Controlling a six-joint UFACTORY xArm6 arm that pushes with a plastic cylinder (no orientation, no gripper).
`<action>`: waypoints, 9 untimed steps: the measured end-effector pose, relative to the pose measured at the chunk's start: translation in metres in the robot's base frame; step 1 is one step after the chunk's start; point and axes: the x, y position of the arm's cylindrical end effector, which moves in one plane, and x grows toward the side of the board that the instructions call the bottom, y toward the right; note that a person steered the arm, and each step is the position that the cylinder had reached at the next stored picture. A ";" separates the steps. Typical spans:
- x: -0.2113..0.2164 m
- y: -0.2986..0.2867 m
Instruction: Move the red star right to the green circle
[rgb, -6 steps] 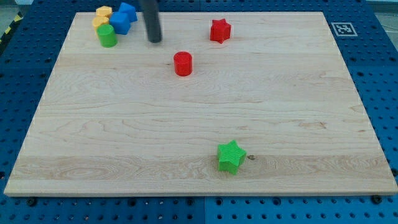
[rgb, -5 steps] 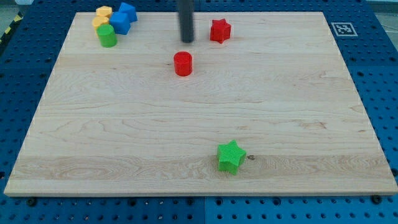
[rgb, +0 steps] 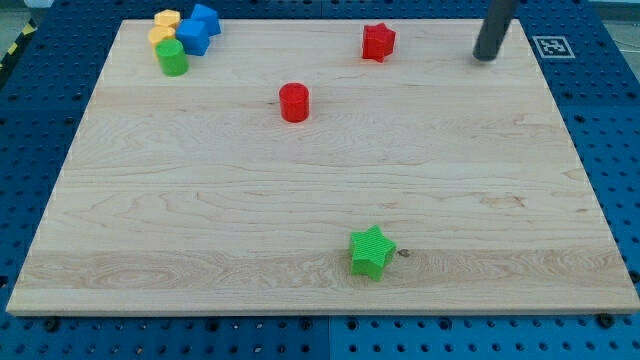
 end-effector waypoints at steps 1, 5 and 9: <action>-0.006 -0.069; -0.030 -0.196; -0.056 -0.257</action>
